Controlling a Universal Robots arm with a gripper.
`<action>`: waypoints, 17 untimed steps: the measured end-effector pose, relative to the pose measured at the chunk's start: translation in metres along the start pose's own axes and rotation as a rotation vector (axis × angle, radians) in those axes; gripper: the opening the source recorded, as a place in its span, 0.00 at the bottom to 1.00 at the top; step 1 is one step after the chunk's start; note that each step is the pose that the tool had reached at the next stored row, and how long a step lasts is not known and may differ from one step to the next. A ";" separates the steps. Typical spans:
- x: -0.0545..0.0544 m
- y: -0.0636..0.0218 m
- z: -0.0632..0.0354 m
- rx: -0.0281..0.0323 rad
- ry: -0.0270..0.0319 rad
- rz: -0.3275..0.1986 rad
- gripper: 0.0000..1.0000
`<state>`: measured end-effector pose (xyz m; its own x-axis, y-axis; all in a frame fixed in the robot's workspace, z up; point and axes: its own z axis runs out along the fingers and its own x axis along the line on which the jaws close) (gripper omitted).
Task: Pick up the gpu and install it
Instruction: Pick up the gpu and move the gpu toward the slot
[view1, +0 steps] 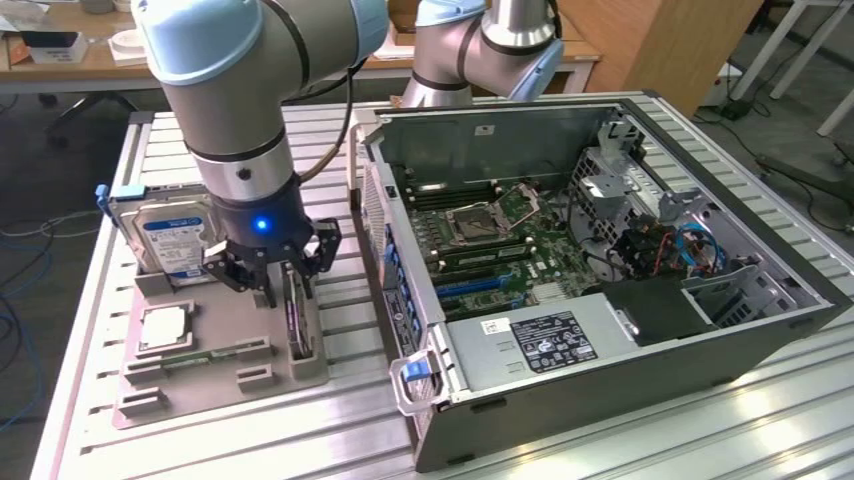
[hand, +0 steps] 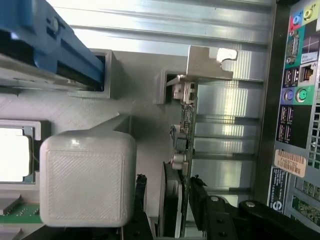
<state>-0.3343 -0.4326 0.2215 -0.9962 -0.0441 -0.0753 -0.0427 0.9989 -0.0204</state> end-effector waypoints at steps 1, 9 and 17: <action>0.000 -0.0008 0.0001 0.0002 0.0000 0.000 0.47; 0.000 -0.0070 0.0003 0.0003 -0.0001 0.001 0.47; -0.001 -0.0082 0.0003 -0.0070 0.0097 0.001 0.39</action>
<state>-0.3329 -0.4408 0.2214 -0.9969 -0.0431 -0.0656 -0.0423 0.9990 -0.0133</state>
